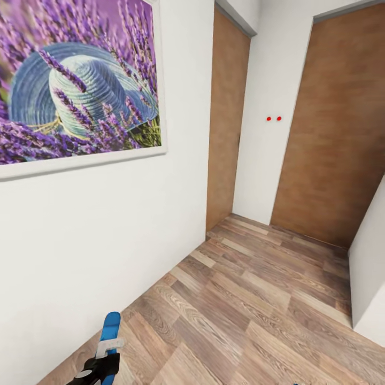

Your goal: In the bedroom, move the book from the bed onto either nightstand, and place the two sandals side by side next to the bed.

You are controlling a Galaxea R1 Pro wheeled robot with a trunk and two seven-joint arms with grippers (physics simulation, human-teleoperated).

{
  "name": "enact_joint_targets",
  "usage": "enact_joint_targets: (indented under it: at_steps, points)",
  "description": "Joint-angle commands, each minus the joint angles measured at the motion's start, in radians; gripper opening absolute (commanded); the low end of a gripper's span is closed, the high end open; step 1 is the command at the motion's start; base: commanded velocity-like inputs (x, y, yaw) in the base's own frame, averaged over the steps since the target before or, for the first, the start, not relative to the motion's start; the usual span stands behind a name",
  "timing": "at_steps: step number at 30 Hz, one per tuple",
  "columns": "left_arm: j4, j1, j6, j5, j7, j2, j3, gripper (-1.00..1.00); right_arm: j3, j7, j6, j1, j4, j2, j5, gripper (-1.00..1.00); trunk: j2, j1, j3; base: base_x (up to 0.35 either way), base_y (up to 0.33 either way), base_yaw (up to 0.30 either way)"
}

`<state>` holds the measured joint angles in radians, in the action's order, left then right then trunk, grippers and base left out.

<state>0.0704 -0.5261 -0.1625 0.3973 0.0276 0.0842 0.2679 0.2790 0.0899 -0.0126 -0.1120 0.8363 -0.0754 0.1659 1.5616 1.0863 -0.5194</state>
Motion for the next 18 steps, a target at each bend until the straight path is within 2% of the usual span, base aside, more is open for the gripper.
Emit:
enact_joint_targets:
  at_steps: [1, 7, 13, 18]
  points:
    - [0.0, 0.0, -0.003, 0.006, 0.003, 0.0, 0.009, -1.0, 0.004, 0.007, -0.002, 0.0, 0.001, 0.001, 0.01, 1.0, 0.0, 0.0, -0.001, 0.021, 0.023, -0.288]
    - [0.0, 0.0, -0.003, 0.006, 0.002, 0.0, 0.008, -1.0, 0.003, 0.007, -0.002, 0.0, 0.0, 0.0, 0.01, 1.0, 0.0, 0.0, -0.001, 0.009, 0.024, -0.288]
    - [0.0, 0.0, -0.002, 0.006, 0.003, 0.0, 0.008, -1.0, 0.003, 0.007, -0.002, 0.0, 0.0, 0.0, 0.01, 1.0, 0.0, 0.0, -0.001, 0.002, 0.173, -0.288]
    - [0.001, 0.0, -0.003, 0.006, 0.002, 0.0, 0.009, -1.0, 0.002, 0.007, -0.002, 0.0, 0.0, 0.001, 0.01, 1.0, 0.0, 0.0, -0.001, 0.0, 0.085, -0.288]
